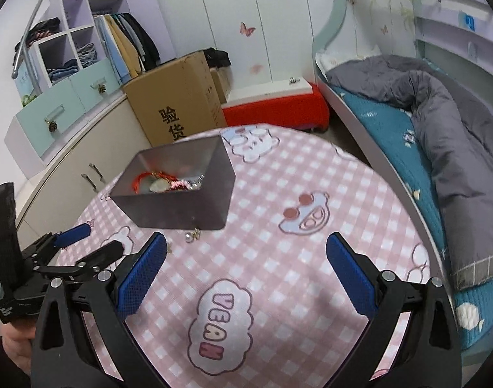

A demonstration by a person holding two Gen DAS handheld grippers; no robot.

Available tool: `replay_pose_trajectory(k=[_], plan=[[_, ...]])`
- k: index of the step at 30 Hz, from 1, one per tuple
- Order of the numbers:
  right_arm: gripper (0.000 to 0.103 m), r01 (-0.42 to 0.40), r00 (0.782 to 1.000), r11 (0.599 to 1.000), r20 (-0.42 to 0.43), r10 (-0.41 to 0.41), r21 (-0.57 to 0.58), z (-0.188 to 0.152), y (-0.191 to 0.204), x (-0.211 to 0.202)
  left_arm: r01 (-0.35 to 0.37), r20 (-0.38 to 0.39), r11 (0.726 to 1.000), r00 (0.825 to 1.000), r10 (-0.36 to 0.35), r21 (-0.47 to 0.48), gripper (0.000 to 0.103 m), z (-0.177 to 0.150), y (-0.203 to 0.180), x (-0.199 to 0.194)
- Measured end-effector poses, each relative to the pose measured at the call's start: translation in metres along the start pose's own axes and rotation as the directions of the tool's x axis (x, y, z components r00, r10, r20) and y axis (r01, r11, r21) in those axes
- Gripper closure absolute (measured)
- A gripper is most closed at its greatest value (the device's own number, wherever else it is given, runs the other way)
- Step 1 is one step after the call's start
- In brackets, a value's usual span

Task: Organize jewelry
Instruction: 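Move both open tools back toward the remaining pearl earrings, then grasp a pearl earring with the left tool while the right tool grasps the other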

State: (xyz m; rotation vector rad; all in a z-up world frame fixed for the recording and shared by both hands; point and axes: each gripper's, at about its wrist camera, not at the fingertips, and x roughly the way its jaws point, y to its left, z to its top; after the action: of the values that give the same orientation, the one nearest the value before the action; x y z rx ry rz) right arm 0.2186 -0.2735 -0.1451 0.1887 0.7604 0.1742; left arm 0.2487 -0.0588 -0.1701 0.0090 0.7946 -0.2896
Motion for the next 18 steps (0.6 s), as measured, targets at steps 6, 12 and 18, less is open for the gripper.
replay_pose_trajectory(k=[6,12,18], plan=[[0.008,0.002,1.000,1.000,-0.020,-0.002,0.019,-0.005,-0.009,0.005,0.028,-0.065,1.000,0.998,-0.028,0.002,0.007,0.002,-0.011,0.035],[0.008,-0.002,0.999,1.000,-0.037,0.003,0.027,-0.007,-0.013,0.010,0.040,-0.106,0.999,0.994,-0.036,0.033,0.038,0.005,-0.022,0.055],[0.008,-0.022,0.998,1.000,-0.056,0.023,0.012,-0.009,-0.005,0.019,0.100,-0.107,0.993,0.990,-0.092,0.068,0.082,0.004,-0.026,0.052]])
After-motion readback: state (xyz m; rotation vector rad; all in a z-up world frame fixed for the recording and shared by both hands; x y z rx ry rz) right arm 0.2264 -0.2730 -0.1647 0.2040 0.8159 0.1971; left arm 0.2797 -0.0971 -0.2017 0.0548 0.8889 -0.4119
